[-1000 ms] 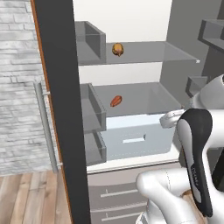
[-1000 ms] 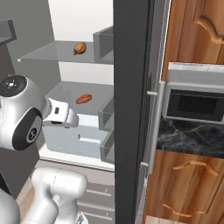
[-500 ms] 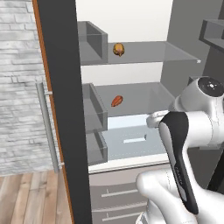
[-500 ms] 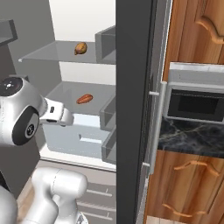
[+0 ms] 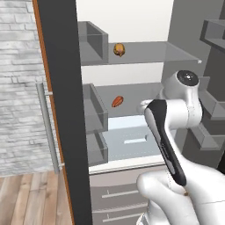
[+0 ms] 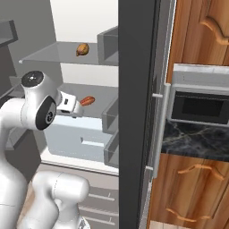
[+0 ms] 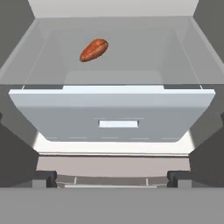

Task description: Take the cheese, chicken drumstick, and sweet potato from the fridge and place them on the plate on the dining counter to create an appetizer plate.

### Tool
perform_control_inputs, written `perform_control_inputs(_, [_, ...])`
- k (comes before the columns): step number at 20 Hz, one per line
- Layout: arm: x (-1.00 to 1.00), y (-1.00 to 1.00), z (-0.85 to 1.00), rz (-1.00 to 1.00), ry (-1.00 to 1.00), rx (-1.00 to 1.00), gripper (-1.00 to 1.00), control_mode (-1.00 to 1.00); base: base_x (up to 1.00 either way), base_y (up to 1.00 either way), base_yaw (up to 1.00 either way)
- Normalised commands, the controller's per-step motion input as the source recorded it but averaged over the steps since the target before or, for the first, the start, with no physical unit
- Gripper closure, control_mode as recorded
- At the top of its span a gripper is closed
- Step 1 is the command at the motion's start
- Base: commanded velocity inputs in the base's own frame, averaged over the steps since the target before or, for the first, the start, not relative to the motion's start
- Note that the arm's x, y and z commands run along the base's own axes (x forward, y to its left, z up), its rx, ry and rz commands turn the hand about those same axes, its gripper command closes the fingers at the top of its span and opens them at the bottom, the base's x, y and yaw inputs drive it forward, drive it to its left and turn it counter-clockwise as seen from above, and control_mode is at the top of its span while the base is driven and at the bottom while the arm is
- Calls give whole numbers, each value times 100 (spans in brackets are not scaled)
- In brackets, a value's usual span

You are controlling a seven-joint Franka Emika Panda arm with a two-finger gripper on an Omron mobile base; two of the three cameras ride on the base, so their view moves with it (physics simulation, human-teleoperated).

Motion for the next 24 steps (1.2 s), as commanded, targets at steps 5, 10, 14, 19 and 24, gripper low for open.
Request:
perform_control_inputs(5, [36,27,-20,-13,0,1,-100,-100,0,0,0])
perform_control_inputs(10, [42,13,-5,-9,0,9,-100,-100,0,0,0])
perform_control_inputs(14, [49,0,0,-7,0,11,-100,-100,0,0,0])
perform_control_inputs(19, [46,2,-5,-3,0,3,-100,-100,0,0,0])
perform_control_inputs(24, [30,7,-9,0,0,0,-100,-100,0,0,0])
